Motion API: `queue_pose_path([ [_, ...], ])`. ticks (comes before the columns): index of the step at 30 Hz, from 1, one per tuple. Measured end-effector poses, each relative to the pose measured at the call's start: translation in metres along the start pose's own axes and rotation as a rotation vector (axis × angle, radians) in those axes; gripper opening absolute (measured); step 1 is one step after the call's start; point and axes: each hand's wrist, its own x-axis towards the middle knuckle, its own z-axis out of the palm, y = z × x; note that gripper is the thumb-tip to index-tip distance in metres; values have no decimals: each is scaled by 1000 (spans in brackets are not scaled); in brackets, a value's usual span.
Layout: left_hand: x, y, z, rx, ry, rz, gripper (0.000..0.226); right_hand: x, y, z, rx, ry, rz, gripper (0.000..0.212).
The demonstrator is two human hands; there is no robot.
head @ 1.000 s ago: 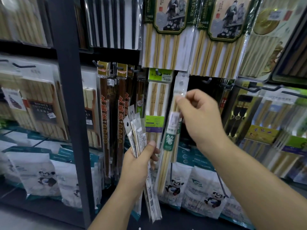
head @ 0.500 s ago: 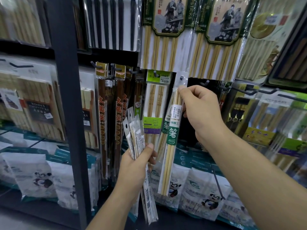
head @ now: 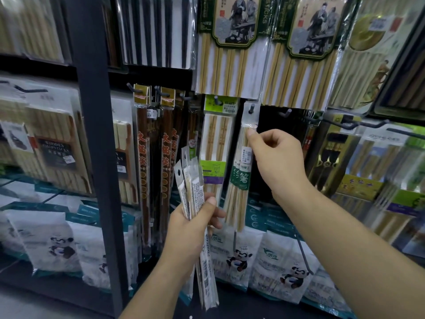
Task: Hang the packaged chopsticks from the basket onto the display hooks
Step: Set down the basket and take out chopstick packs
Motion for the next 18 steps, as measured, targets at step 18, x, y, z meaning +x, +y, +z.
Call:
queue_pose_path([
  [18, -2, 1, 5, 88, -118, 87, 50, -55, 11, 13, 119, -534, 40, 11],
])
